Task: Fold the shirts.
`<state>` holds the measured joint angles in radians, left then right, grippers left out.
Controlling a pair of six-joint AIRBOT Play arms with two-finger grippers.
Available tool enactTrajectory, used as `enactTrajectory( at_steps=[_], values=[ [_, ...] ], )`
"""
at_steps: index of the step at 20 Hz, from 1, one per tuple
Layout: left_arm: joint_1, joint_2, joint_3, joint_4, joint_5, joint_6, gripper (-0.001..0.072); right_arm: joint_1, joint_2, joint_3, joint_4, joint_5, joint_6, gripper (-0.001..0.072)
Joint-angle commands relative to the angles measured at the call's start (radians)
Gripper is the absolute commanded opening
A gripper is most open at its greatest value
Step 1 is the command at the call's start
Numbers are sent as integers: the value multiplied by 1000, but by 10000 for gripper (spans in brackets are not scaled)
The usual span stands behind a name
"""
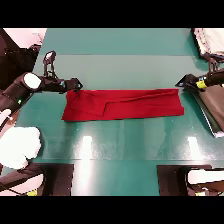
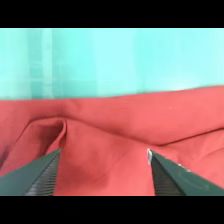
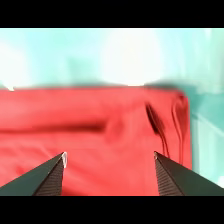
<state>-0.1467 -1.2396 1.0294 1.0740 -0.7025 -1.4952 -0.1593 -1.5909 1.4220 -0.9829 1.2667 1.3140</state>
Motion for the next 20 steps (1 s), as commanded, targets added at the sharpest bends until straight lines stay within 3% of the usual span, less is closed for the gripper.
enactTrajectory(
  at_steps=[1, 2, 4, 5, 9, 11, 15, 20],
  values=[
    [0, 2, 50, -3, -79, -16, 644, -47, -34, 49, 67, 58, -63, 616],
    [0, 2, 77, -3, -136, -16, 538, -69, -35, 48, 65, 108, -85, 614],
    [0, 2, 106, -8, -219, -15, 118, -119, -34, 13, 66, 180, -119, 566],
    [0, 2, 107, -10, -240, -16, 44, -146, -35, -20, 66, 189, -124, 565],
    [0, 0, 105, -11, -286, -16, 44, -225, -35, -169, 76, 132, -184, 563],
    [0, 0, 105, -11, -285, -16, 44, -229, -35, -217, 74, 96, -219, 447],
    [0, 0, 105, -12, -285, -16, 44, -212, -41, -256, 75, 42, -243, 444],
    [-2, -3, 105, -11, -295, -16, 44, -181, -135, -193, 111, 120, -242, 446]
  ],
)
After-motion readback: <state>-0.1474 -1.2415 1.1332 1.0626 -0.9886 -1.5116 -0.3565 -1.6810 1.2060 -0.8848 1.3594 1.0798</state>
